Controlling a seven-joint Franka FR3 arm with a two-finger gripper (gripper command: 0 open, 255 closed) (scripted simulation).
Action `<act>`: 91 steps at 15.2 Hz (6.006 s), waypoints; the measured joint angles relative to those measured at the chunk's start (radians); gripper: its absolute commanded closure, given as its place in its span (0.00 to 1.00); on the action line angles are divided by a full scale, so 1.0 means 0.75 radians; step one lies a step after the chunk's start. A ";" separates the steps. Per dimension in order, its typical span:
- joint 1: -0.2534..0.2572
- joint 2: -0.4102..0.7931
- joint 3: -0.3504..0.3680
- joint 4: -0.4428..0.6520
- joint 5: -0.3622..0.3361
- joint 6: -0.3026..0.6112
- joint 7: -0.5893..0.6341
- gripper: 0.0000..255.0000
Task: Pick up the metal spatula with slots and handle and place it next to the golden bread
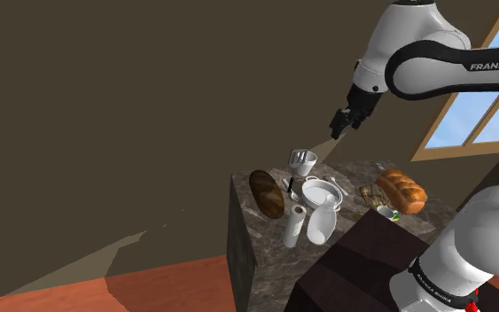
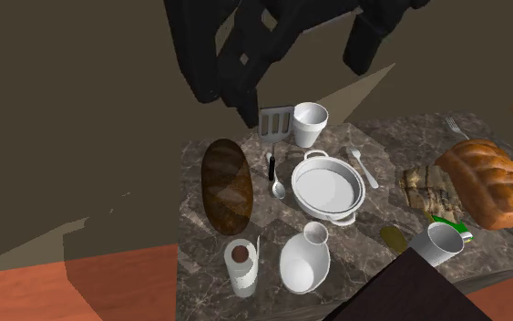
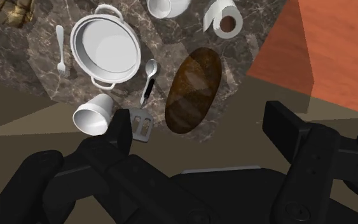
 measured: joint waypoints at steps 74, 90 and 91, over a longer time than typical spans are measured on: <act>-0.593 2.002 0.104 0.911 -2.195 1.029 2.534 1.00; -0.641 1.739 0.155 0.757 -1.899 1.034 2.238 1.00; -0.646 1.721 0.160 0.746 -1.878 1.034 2.216 1.00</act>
